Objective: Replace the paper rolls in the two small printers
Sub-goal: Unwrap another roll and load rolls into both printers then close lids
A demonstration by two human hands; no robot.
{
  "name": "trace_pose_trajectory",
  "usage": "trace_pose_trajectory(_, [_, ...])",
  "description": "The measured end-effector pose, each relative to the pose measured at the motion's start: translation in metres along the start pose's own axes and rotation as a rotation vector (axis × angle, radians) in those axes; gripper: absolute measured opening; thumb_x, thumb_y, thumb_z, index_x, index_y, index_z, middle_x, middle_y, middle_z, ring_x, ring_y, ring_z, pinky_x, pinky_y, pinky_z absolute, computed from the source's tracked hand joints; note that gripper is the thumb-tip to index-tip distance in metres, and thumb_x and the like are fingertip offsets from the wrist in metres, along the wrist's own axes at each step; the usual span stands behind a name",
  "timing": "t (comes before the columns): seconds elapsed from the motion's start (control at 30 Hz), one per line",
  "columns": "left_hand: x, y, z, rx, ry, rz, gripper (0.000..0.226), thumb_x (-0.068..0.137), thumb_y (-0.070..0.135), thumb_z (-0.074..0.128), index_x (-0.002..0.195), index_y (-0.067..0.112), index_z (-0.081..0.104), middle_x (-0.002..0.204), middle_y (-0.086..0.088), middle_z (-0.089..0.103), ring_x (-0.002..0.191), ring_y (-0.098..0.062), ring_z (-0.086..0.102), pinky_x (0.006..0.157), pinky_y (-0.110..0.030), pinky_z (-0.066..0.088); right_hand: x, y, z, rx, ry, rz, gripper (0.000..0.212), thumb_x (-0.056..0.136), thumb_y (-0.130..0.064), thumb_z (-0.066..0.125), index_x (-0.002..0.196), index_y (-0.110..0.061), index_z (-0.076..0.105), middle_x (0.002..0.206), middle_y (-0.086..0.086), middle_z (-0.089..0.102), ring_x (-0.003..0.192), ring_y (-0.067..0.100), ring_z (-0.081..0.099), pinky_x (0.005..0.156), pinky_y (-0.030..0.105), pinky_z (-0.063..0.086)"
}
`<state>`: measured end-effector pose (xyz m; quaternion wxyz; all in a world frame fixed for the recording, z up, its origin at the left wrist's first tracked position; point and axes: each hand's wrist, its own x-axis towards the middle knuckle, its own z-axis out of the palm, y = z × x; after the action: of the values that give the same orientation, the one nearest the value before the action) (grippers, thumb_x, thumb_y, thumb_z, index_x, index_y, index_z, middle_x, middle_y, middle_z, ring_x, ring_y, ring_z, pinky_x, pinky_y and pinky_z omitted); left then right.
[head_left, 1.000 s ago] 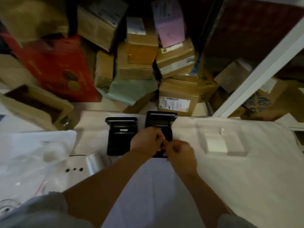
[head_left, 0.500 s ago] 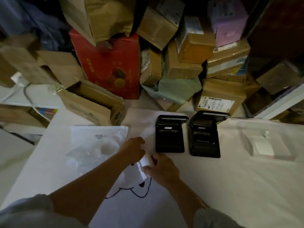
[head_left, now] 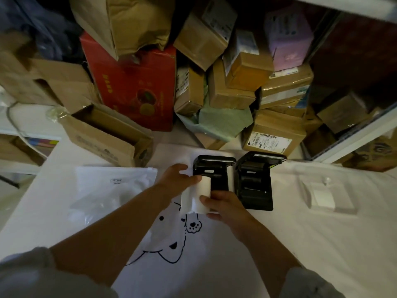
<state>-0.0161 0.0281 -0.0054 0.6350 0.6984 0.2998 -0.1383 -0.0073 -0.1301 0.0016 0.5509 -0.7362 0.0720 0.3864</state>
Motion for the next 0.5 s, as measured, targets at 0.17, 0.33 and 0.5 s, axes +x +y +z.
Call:
trace_pose_trajectory(0.17, [-0.004, 0.002, -0.005, -0.019, -0.181, -0.110, 0.073, 0.062, 0.051, 0.081, 0.121, 0.015, 0.056, 0.122, -0.011, 0.061, 0.109, -0.027, 0.059, 0.096, -0.043, 0.049, 0.003, 0.004, -0.014, 0.118, -0.058, -0.022, 0.033, 0.086, -0.013, 0.066, 0.119, -0.016, 0.060, 0.116, 0.004, 0.065, 0.106, 0.021, 0.062, 0.085, 0.032, 0.054])
trace_pose_trajectory(0.33, [-0.008, 0.003, 0.008, 0.047, -0.216, 0.005, 0.018, 0.084, 0.019, 0.069, 0.100, 0.011, 0.064, 0.103, -0.011, 0.067, 0.094, -0.025, 0.064, 0.086, -0.038, 0.052, 0.010, 0.008, -0.016, 0.096, 0.021, -0.052, 0.031, 0.084, -0.003, 0.067, 0.107, -0.020, 0.056, 0.107, 0.004, 0.066, 0.095, 0.015, 0.064, 0.072, 0.025, 0.053])
trace_pose_trajectory(0.5, [-0.002, 0.012, 0.016, 0.236, -0.172, 0.164, 0.025, 0.083, 0.008, 0.068, 0.104, -0.005, 0.065, 0.100, -0.019, 0.066, 0.090, -0.026, 0.063, 0.081, -0.037, 0.053, 0.018, 0.001, -0.021, -0.200, 0.209, -0.153, 0.023, 0.084, -0.018, 0.071, 0.105, -0.012, 0.064, 0.094, 0.006, 0.067, 0.078, 0.016, 0.065, 0.062, 0.023, 0.051])
